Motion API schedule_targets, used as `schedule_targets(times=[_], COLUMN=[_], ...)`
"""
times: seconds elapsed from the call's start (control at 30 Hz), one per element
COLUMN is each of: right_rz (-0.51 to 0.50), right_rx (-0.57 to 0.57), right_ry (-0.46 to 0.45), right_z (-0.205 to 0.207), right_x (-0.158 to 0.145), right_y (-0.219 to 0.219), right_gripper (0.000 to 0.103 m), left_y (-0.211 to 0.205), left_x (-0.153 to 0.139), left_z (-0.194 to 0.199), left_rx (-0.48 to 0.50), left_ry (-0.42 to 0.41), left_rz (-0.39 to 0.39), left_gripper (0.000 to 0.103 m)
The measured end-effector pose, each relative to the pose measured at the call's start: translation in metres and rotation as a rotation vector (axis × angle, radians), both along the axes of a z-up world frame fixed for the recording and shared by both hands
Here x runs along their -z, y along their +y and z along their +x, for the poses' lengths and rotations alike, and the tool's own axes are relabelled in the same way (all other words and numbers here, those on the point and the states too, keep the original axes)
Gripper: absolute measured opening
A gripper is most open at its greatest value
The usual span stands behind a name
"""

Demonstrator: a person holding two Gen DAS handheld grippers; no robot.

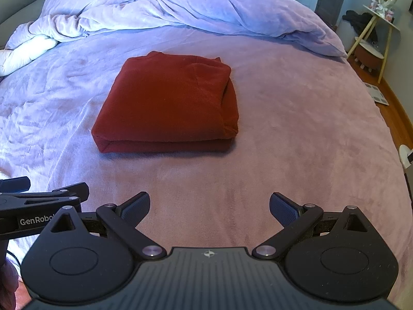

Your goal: Fold small clothes

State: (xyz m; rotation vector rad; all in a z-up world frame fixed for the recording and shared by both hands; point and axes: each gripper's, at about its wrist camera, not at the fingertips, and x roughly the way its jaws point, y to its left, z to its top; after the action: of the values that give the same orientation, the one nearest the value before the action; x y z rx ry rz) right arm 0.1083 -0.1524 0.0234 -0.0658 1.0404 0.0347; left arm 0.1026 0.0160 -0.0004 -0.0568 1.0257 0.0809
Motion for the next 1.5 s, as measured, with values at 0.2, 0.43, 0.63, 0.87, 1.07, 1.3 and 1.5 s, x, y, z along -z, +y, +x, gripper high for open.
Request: schedule_targets(times=[0.2, 0.43, 0.63, 0.87, 1.07, 1.3, 1.5], right_rz=[-0.001, -0.001, -0.001, -0.001, -0.002, 0.000, 0.003], right_rx=[-0.004, -0.007, -0.010, -0.010, -0.008, -0.008, -0.010], right_ry=[-0.001, -0.002, -0.004, -0.001, 0.000, 0.001, -0.002], right_z=[0.0014, 0.0005, 0.0007, 0.0013, 0.0023, 0.0037, 0.0039], right_x=[-0.0009, -0.0014, -0.0016, -0.0020, -0.0013, 0.0003, 0.0004], right_y=[0.0003, 0.0010, 0.0015, 0.0022, 0.0019, 0.0002, -0.0020], right_gripper=[0.099, 0.099, 0.099, 0.099, 0.099, 0.099, 0.099], left_y=[-0.0025, -0.0033, -0.0042, -0.0034, -0.0038, -0.0030, -0.0050], left_x=[-0.0009, -0.0016, -0.0018, -0.0013, -0.0010, -0.0005, -0.0038], left_z=[0.0001, 0.0009, 0.0015, 0.0025, 0.0033, 0.0049, 0.0006], left_rx=[-0.001, 0.001, 0.000, 0.004, 0.006, 0.015, 0.037], left_ry=[-0.001, 0.000, 0.001, 0.003, 0.004, 0.003, -0.049], left_rz=[0.003, 0.004, 0.007, 0.010, 0.011, -0.001, 0.006], left_gripper=[0.103, 0.103, 0.103, 0.103, 0.103, 0.103, 0.103])
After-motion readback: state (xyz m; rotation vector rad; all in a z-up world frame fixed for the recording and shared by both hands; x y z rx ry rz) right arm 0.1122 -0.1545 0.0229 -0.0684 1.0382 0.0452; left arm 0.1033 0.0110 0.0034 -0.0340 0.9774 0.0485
